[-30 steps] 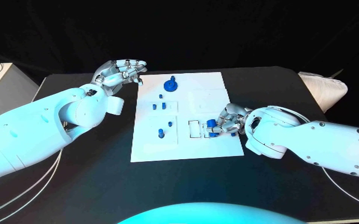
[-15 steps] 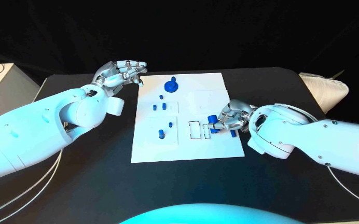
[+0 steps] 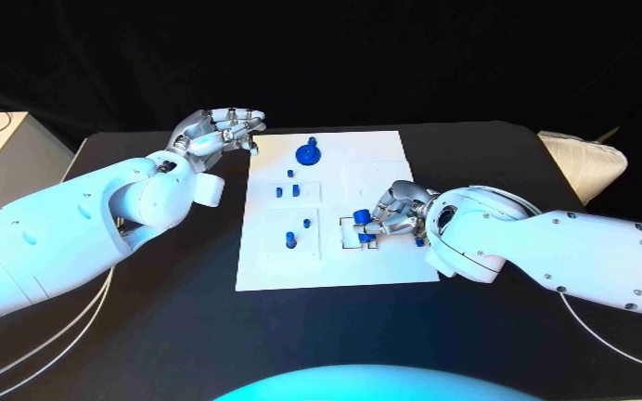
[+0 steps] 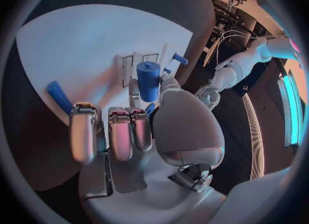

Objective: Assemble the parts on the task board

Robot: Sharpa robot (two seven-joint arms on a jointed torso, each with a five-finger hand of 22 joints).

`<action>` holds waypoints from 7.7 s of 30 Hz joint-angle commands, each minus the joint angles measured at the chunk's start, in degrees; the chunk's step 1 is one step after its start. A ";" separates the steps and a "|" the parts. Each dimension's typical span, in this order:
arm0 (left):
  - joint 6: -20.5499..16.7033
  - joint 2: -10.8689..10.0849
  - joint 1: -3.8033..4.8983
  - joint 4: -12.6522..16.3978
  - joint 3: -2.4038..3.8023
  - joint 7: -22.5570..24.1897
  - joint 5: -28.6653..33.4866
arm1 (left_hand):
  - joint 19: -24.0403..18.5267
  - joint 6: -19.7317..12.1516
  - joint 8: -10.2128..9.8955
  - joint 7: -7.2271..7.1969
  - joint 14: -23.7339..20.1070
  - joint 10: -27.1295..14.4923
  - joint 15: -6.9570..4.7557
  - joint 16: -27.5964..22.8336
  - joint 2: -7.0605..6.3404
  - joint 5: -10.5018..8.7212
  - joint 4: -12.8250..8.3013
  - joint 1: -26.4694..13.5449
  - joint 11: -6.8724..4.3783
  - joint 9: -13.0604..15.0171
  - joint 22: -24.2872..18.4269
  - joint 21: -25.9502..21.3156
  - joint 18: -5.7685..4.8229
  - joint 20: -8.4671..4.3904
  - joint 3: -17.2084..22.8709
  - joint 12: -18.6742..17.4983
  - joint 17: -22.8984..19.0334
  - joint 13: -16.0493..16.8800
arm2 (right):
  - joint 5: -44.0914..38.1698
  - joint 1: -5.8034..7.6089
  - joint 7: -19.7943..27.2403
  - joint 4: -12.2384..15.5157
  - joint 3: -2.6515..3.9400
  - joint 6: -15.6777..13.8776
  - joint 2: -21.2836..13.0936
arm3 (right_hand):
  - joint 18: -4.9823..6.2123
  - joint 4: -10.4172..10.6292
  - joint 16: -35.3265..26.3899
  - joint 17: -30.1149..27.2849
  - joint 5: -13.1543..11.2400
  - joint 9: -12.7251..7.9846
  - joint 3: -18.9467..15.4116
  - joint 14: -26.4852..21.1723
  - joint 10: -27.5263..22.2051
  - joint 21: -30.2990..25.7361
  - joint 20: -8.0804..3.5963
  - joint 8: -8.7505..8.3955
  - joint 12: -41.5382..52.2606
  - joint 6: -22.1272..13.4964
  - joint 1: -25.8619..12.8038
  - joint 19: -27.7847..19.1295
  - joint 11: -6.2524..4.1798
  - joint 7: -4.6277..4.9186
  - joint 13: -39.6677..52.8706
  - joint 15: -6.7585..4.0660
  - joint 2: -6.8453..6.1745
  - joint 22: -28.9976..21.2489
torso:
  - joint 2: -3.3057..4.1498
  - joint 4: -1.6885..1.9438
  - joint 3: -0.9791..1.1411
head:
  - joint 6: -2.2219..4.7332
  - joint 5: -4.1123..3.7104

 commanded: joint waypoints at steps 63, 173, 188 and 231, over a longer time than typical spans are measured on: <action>0.65 -0.26 0.02 0.35 0.03 0.16 0.26 | 0.41 0.22 0.37 0.20 0.50 0.51 0.01 -0.42 -0.06 0.16 -0.18 0.37 0.15 -0.17 0.03 -0.24 0.35 -0.11 -0.12 -0.40 0.10 -0.18 | -3.97 -1.10 0.84 2.32 0.00 0.14 -0.81 | -1.17 0.39 0.24 15.08 -22.87 3.59 -3.01 5.97 5.40 -0.16 -0.14 2.09 -0.80 0.40 -11.04 3.21 -0.22 -0.72 14.30 -0.26 -3.19 10.03 | -0.01 -0.17 0.07 | -0.67 1.06; 1.21 -0.01 -0.28 -0.06 0.02 -0.22 0.24 | 0.38 0.18 0.38 0.20 0.51 0.53 0.02 -0.60 0.06 0.17 -0.09 0.44 0.15 -0.27 0.05 -0.28 0.35 -0.10 -0.14 -0.56 0.13 -0.28 | -5.88 0.37 5.26 0.05 0.33 4.45 -11.63 | -1.85 0.02 0.24 15.08 -18.40 -1.95 8.07 5.97 5.98 2.54 0.55 -5.23 0.35 0.10 7.60 4.27 0.93 0.74 15.05 0.65 -2.35 12.42 | -0.28 -0.62 0.09 | -0.09 -0.27; 1.35 -0.12 -0.49 0.07 0.01 -0.27 0.24 | 0.37 0.19 0.40 0.21 0.52 0.57 0.03 -0.64 0.10 0.16 -0.04 0.42 0.16 -0.30 0.05 -0.29 0.35 -0.10 -0.17 -0.59 0.15 -0.30 | -11.44 -0.57 1.50 -0.31 0.12 7.71 -12.04 | -1.79 0.21 0.24 15.08 -17.26 -1.64 6.04 5.97 5.98 2.30 0.19 -4.46 0.35 3.81 2.42 4.23 0.08 -0.33 15.05 0.04 -4.52 12.43 | -0.26 -0.44 0.03 | -0.32 -1.02; 1.40 -0.48 -1.19 0.26 0.02 -0.35 0.20 | 0.35 0.16 0.40 0.22 0.54 0.56 0.05 -0.68 0.19 0.16 0.15 0.26 0.18 -0.34 0.04 -0.33 0.34 -0.08 -0.23 -0.64 0.17 -0.33 | -18.48 -3.20 0.04 -4.26 -0.07 6.21 -5.83 | -1.68 -1.74 0.24 15.08 -12.03 -1.02 21.03 5.97 5.87 1.52 -0.16 -6.33 0.09 3.26 15.95 4.13 0.05 -0.18 14.92 -0.11 -6.68 12.42 | -0.39 -0.54 -0.01 | -1.15 -0.42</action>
